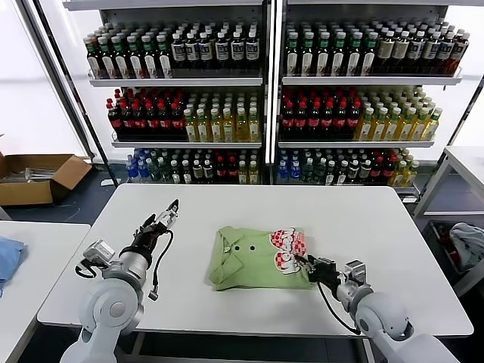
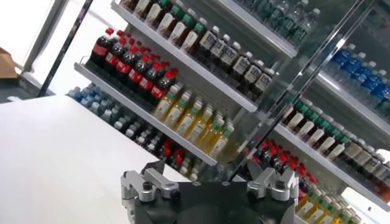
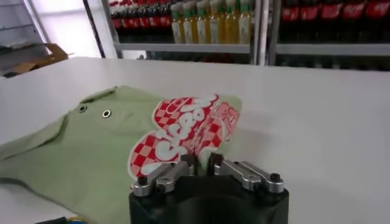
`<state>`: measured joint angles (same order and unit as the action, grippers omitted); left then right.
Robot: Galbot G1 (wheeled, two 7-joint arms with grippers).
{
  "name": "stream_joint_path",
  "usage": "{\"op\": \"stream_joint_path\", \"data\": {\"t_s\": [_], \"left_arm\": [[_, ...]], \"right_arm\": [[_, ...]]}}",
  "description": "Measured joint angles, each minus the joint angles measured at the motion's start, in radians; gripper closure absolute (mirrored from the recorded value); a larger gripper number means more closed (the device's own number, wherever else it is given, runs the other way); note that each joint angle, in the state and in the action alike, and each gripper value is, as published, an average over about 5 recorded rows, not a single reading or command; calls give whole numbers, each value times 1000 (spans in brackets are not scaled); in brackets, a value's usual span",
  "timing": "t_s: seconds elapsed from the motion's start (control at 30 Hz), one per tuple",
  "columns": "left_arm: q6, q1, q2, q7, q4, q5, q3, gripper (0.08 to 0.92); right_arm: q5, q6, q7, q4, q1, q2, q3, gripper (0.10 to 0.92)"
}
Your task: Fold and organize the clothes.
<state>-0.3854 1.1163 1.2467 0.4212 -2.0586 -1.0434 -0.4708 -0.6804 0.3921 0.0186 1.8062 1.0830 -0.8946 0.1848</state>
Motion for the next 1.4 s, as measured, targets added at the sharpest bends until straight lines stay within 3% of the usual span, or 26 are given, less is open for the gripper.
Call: {"op": "stream_joint_path", "data": {"t_s": [0.27, 0.6, 0.93, 1.4], "left_arm": [[14, 32, -16, -56, -11, 87, -10, 177], [92, 106, -24, -220, -22, 352, -46, 177], [166, 213, -27, -365, -55, 525, -94, 177], [200, 287, -44, -444, -74, 604, -117, 177]], "right_arm": [[76, -75, -2, 78, 106, -10, 107, 499], [163, -175, 27, 181, 304, -96, 313, 227], [192, -258, 92, 252, 459, -196, 496, 203], [206, -296, 135, 282, 528, -245, 615, 203]]}}
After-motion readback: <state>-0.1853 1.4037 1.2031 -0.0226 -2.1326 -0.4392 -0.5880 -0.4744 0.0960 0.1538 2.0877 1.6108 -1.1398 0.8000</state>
